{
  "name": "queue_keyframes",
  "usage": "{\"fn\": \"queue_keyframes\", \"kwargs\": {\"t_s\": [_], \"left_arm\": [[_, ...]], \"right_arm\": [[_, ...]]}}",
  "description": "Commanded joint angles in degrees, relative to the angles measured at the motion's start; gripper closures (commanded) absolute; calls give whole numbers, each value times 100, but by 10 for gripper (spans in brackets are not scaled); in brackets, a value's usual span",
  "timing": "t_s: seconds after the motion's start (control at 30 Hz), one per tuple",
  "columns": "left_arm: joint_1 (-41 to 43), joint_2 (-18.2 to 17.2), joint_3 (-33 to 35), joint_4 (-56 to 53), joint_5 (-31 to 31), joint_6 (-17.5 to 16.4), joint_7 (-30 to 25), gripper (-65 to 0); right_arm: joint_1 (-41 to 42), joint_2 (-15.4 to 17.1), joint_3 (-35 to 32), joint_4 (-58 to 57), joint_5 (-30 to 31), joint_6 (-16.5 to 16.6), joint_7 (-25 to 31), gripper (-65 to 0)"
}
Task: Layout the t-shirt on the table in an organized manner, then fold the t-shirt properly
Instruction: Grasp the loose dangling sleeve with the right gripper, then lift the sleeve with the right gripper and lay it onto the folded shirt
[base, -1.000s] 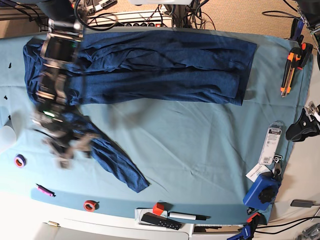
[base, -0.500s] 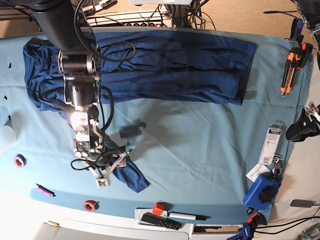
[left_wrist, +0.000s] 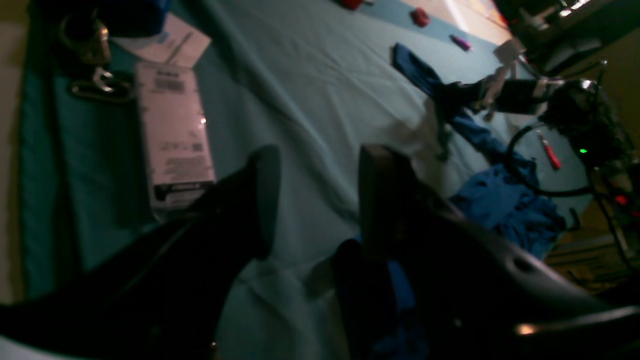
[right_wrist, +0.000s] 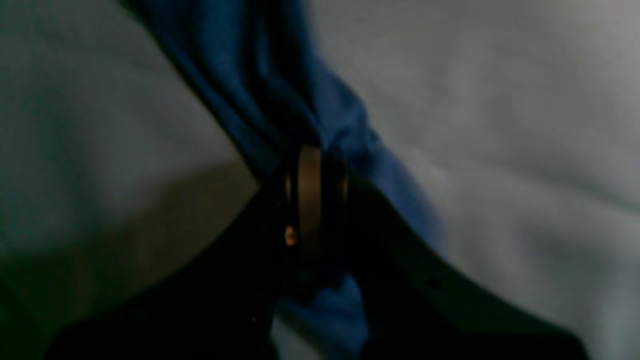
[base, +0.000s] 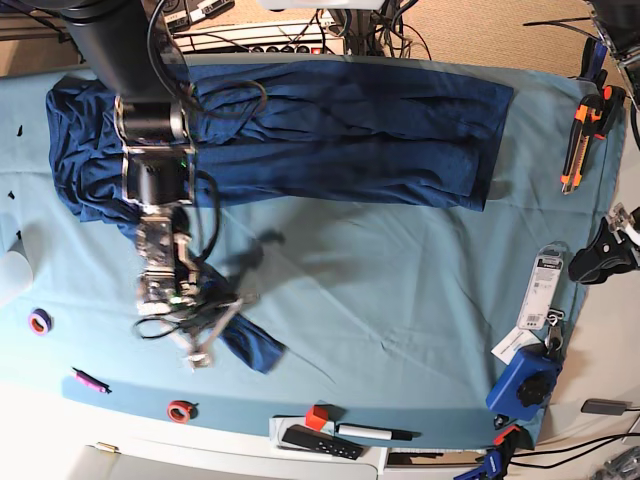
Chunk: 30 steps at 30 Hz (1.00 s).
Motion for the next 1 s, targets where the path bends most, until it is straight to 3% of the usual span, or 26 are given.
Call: {"fn": "queue_keyframes", "kwargs": {"t_s": [0.0, 0.23, 0.73, 0.97], "left_arm": [[-105, -125, -44, 76, -156, -28, -107, -269], [-109, -125, -44, 76, -156, -28, -149, -269], [-109, -125, -44, 76, -156, -28, -155, -269], [-109, -125, -44, 76, -156, -28, -195, -269]], "right_arm": [[155, 125, 20, 514, 50, -2, -24, 0], [-1027, 678, 20, 3440, 1036, 11, -1488, 0], [-4319, 704, 20, 7289, 1729, 22, -1617, 0], [-5182, 702, 20, 7751, 2417, 382, -1600, 0]]}}
